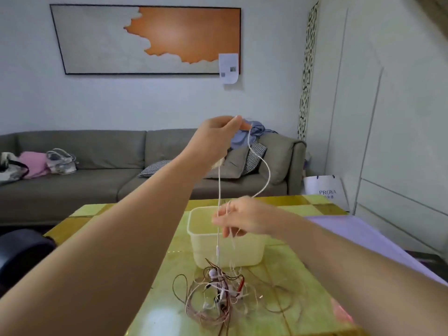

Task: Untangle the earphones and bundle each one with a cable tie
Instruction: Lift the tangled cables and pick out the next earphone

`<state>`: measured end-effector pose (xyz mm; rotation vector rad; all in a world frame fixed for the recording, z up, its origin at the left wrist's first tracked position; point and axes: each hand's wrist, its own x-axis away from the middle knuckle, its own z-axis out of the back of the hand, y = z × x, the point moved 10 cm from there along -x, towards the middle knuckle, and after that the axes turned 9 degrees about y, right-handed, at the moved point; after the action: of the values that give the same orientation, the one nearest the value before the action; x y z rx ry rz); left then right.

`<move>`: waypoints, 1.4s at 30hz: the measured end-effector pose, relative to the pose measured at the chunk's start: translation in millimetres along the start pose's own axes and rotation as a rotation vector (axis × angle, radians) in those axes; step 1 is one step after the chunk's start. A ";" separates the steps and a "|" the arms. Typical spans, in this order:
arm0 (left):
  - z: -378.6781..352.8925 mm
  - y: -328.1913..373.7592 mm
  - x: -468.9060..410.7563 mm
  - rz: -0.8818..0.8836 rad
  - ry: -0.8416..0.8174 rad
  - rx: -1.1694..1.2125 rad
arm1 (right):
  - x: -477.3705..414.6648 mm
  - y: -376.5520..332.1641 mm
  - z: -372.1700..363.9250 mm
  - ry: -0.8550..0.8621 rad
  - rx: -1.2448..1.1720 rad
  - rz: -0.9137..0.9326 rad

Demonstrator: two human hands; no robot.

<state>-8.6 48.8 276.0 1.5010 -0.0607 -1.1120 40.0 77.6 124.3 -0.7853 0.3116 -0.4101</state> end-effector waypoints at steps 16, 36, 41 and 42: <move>-32.8 -130.8 78.2 0.608 -0.425 0.043 | -25.0 -36.0 97.0 0.470 -0.761 -0.009; 31.4 -160.8 83.9 0.112 0.028 -0.399 | -4.5 33.1 173.4 0.937 -1.374 0.032; 36.9 -174.1 84.7 0.371 0.111 -0.081 | -3.2 58.5 158.1 0.900 -1.511 -0.069; 32.5 -171.2 85.0 0.378 0.097 -0.048 | -5.9 60.7 151.2 0.871 -1.495 -0.098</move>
<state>-75.3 23.6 95.7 1.4260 -0.2388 -0.7315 112.5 211.9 181.5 -2.0612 1.4945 -0.5756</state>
